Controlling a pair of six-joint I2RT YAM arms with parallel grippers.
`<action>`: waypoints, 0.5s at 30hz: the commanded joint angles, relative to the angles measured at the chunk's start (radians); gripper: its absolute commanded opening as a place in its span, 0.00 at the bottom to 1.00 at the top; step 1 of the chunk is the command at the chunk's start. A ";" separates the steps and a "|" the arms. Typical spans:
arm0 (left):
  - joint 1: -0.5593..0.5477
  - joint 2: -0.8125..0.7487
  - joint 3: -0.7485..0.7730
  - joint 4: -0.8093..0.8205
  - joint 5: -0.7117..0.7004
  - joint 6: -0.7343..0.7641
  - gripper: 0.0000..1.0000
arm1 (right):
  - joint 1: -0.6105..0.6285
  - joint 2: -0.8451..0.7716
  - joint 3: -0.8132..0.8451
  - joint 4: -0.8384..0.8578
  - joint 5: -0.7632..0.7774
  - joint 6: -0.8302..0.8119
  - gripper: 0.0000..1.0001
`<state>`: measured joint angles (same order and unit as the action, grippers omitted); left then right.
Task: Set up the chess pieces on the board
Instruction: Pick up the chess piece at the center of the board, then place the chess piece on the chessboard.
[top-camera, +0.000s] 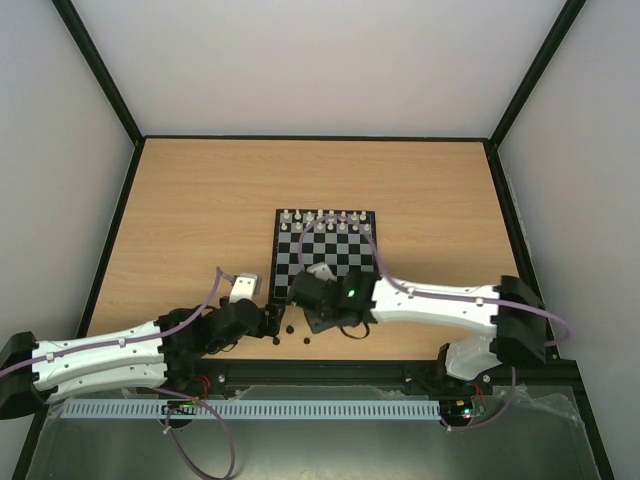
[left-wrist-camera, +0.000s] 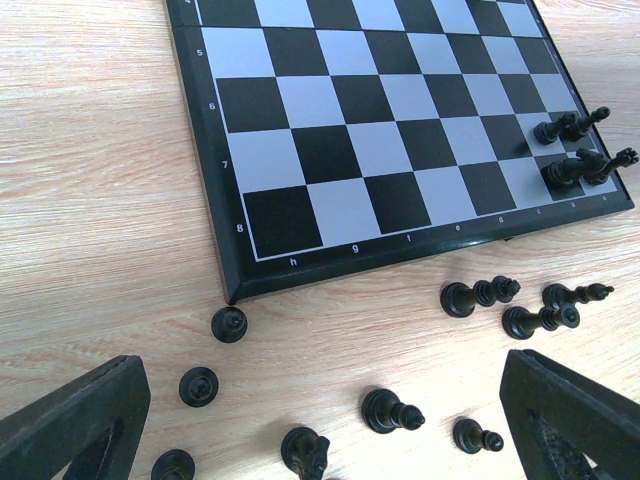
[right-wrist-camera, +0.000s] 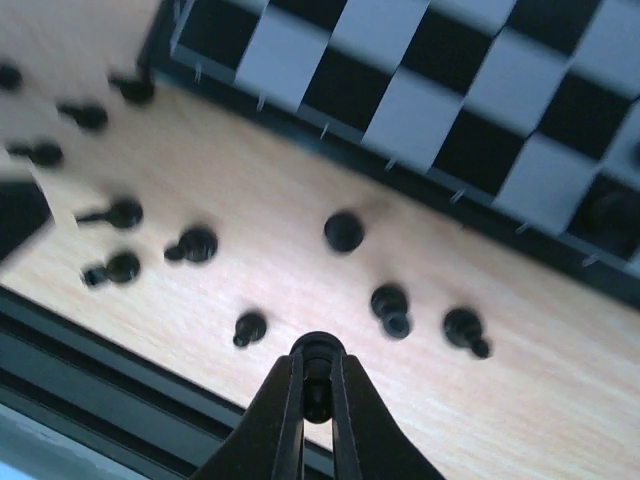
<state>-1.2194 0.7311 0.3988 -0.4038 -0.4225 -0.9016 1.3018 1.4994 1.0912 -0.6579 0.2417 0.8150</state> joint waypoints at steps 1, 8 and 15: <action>-0.009 0.004 -0.001 -0.014 -0.018 0.000 0.99 | -0.123 -0.076 0.042 -0.125 0.063 -0.071 0.05; -0.009 0.019 0.005 -0.012 -0.019 0.000 0.99 | -0.324 -0.001 0.058 -0.078 0.009 -0.206 0.05; -0.009 0.014 0.005 -0.021 -0.025 -0.006 0.99 | -0.423 0.121 0.067 0.014 -0.065 -0.278 0.05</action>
<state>-1.2194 0.7490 0.3988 -0.4038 -0.4236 -0.9020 0.9108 1.5723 1.1358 -0.6628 0.2279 0.6056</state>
